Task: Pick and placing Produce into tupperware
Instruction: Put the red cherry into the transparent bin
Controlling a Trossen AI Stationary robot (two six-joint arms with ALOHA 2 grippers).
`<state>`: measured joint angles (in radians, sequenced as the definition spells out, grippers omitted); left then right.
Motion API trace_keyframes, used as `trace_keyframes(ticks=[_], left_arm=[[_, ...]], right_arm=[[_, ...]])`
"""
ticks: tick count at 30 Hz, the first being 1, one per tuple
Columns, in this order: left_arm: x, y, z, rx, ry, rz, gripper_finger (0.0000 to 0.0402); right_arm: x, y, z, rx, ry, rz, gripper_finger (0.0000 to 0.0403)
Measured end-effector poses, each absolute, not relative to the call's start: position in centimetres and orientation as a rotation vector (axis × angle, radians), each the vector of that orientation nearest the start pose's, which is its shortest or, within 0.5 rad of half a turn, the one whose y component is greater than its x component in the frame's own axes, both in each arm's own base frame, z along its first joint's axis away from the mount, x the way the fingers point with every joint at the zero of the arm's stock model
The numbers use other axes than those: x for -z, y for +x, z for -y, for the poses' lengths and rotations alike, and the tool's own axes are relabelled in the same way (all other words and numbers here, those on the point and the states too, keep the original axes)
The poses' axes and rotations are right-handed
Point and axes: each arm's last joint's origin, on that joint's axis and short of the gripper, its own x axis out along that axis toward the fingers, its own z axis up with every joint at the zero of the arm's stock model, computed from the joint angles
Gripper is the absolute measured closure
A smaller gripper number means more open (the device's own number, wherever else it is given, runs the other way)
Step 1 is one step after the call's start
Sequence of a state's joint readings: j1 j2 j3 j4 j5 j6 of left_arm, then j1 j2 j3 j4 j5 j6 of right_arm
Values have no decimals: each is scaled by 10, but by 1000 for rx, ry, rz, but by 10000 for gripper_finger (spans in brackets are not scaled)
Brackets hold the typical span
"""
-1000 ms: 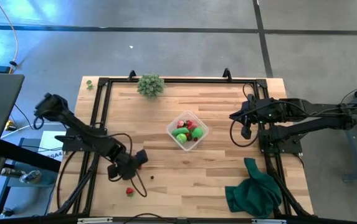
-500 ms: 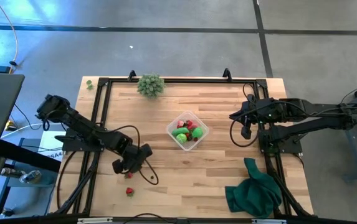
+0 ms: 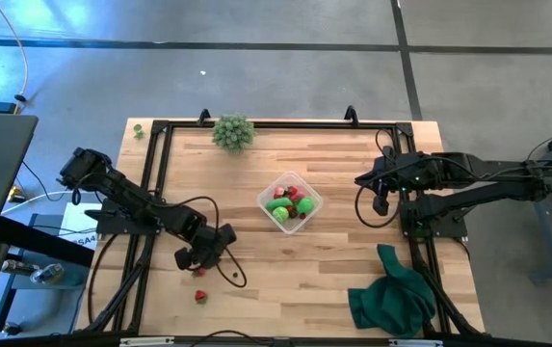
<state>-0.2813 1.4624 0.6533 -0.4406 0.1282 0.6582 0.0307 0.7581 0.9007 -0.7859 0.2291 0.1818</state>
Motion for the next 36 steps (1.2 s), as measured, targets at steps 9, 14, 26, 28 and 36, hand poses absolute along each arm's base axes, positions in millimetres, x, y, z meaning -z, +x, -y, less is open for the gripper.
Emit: trace_keyframes(ticks=[9, 14, 26, 28, 36], left_arm=[[-132, 226, 70, 775, 644, -1107, 193], [-131, 228, 70, 775, 646, -1101, 193], [-131, 227, 70, 797, 653, -1101, 237], [-131, 227, 71, 820, 636, -1094, 256], [-131, 227, 71, 830, 623, -1090, 301]], right_arm=[[-322, 139, 2, 249, 91, -621, 378], [-321, 139, 2, 249, 91, -622, 378], [-321, 139, 2, 249, 91, -623, 378], [-321, 139, 2, 249, 91, -622, 378], [-321, 139, 2, 249, 91, -623, 378]])
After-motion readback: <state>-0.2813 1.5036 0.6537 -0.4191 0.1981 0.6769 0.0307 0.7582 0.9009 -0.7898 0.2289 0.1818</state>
